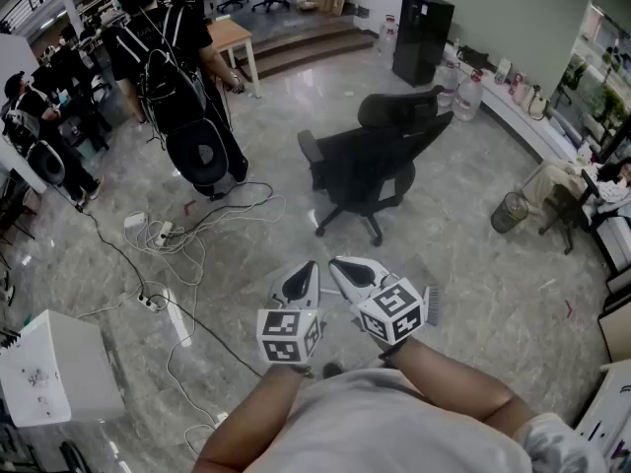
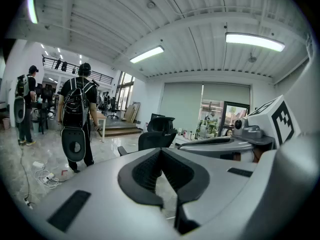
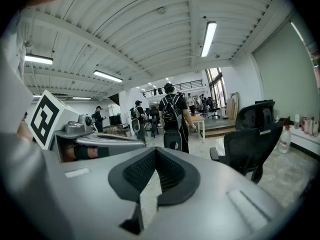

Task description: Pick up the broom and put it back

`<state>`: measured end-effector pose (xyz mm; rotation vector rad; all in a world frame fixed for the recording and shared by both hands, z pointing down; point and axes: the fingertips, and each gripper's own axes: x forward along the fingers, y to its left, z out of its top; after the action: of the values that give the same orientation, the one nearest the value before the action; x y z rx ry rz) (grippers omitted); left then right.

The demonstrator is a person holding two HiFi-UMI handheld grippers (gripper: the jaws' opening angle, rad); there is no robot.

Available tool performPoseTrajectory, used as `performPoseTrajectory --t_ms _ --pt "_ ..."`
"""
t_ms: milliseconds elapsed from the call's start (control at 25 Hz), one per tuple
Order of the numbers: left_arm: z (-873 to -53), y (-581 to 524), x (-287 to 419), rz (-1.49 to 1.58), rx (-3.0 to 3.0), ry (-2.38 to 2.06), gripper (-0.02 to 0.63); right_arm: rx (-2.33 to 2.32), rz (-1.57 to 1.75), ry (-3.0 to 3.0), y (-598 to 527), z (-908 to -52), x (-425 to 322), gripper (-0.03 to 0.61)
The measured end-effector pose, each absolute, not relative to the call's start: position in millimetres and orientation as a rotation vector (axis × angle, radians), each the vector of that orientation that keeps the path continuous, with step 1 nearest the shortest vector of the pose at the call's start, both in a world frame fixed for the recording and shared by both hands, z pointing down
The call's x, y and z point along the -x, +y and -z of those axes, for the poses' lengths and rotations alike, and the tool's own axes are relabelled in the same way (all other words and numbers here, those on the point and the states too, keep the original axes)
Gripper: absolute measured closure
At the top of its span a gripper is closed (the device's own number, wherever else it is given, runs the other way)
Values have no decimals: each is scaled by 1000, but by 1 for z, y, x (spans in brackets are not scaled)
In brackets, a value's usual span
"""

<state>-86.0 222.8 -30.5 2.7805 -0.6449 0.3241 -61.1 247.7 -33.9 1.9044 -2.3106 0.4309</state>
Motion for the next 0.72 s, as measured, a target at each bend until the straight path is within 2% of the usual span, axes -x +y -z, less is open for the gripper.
performPoseTrajectory --t_ms 720 --pt "15 205 77 -350 -2729 -685 607 -1875 -421 -2336 235 29 49 575"
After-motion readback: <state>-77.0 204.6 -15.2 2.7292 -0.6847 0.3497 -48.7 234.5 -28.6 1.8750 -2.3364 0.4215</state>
